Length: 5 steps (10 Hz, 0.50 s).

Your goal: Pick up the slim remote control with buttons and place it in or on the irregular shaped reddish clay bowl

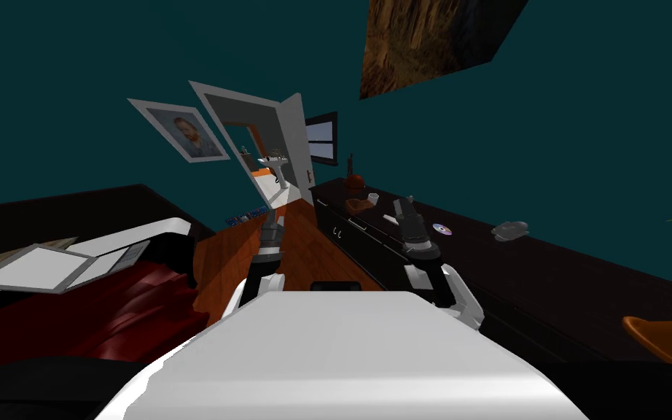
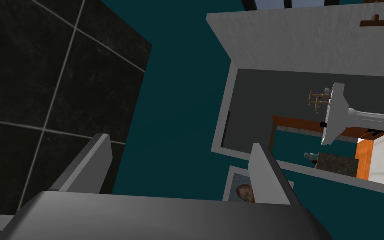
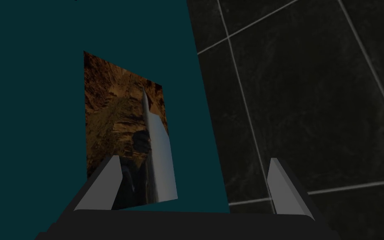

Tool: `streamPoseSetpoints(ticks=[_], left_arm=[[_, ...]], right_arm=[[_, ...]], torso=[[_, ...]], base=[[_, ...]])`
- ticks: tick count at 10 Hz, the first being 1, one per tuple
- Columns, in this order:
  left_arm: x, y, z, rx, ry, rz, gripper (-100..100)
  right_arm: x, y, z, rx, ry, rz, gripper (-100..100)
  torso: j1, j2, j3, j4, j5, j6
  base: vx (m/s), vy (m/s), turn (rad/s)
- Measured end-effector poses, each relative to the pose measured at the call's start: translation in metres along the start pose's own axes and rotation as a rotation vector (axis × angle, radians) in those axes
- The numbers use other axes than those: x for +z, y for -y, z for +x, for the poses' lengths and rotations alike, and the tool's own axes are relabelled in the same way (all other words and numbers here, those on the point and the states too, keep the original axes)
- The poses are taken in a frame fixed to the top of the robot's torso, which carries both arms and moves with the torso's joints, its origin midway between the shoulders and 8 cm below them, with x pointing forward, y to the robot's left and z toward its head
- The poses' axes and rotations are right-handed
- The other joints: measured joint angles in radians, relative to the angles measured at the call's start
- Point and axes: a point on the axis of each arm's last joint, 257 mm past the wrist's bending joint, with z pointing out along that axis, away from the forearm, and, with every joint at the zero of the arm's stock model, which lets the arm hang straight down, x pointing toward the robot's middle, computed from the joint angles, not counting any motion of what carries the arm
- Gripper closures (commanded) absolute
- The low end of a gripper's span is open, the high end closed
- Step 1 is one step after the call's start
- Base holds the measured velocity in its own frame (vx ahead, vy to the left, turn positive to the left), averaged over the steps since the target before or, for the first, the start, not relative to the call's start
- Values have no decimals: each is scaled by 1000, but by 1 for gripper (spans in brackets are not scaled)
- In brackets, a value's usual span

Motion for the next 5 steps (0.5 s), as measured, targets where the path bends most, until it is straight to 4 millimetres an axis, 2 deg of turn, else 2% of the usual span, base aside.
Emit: streamPoseSetpoints(ticks=[5], left_arm=[[0,0,0,0,0,0,0]], right_arm=[[-13,21,16,-85,-149,19,-100]], torso=[[0,-1,-1,0,0,0]], base=[[-25,48,97]])
